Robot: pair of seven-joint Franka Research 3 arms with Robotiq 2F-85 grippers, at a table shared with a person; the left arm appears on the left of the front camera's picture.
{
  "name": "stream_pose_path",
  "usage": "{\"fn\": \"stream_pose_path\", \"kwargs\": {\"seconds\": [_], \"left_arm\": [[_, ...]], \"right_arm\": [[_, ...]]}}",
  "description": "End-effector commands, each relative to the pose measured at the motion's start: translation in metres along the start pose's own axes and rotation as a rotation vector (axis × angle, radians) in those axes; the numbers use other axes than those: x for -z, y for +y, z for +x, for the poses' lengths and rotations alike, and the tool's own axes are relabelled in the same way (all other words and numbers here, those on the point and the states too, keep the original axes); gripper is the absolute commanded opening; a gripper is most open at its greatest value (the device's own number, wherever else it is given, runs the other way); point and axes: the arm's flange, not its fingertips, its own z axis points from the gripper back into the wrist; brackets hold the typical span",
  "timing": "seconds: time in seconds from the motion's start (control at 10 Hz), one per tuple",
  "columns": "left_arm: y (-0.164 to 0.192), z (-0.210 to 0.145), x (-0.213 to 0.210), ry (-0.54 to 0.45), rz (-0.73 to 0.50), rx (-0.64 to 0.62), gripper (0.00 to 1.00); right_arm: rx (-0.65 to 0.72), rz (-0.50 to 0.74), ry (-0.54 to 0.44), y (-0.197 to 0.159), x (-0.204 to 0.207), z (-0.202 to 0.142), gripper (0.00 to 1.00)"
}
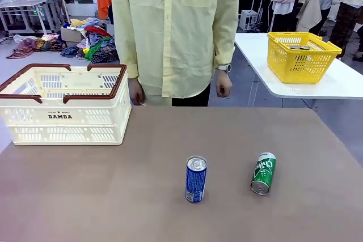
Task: Place the drinks into the Shopping basket.
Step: Pick up one drink and place it into the Shopping basket.
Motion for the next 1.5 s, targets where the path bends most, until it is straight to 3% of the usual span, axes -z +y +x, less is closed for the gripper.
{"fn": "stream_pose_path", "kwargs": {"seconds": [0.0, 0.2, 0.4, 0.6, 0.7, 0.8, 0.9, 1.1, 1.4], "left_arm": [[0.000, 0.001, -0.001, -0.005, -0.021, 0.016, 1.00], [0.000, 0.001, -0.001, -0.005, -0.021, 0.016, 1.00], [0.000, 0.001, -0.001, -0.005, -0.021, 0.016, 1.00], [0.000, 0.001, -0.001, -0.005, -0.021, 0.016, 1.00], [0.000, 0.001, -0.001, -0.005, -0.021, 0.016, 1.00], [0.000, 0.001, -0.001, -0.005, -0.021, 0.016, 1.00], [0.000, 0.001, -0.001, -0.005, -0.021, 0.016, 1.00], [0.000, 0.001, -0.001, -0.005, -0.021, 0.016, 1.00], [0.000, 0.001, -0.001, -0.005, -0.021, 0.016, 1.00]], "right_arm": [[-0.119, -0.261, 0.081, 0.090, 0.081, 0.010, 1.00], [-0.210, -0.524, 0.209, 0.154, 0.178, 0.019, 1.00], [-0.297, -0.750, 0.336, 0.191, 0.264, 0.006, 1.00], [-0.321, -0.959, 0.349, 0.204, 0.319, -0.016, 1.00], [-0.273, -1.037, 0.304, 0.204, 0.337, -0.024, 1.00], [-0.194, -1.085, 0.177, 0.201, 0.346, -0.027, 1.00], [-0.146, -1.091, 0.122, 0.195, 0.347, -0.028, 1.00], [-0.036, -1.009, -0.034, 0.180, 0.335, -0.002, 1.00], [0.002, -0.889, -0.244, 0.165, 0.322, 0.026, 1.00]]}}
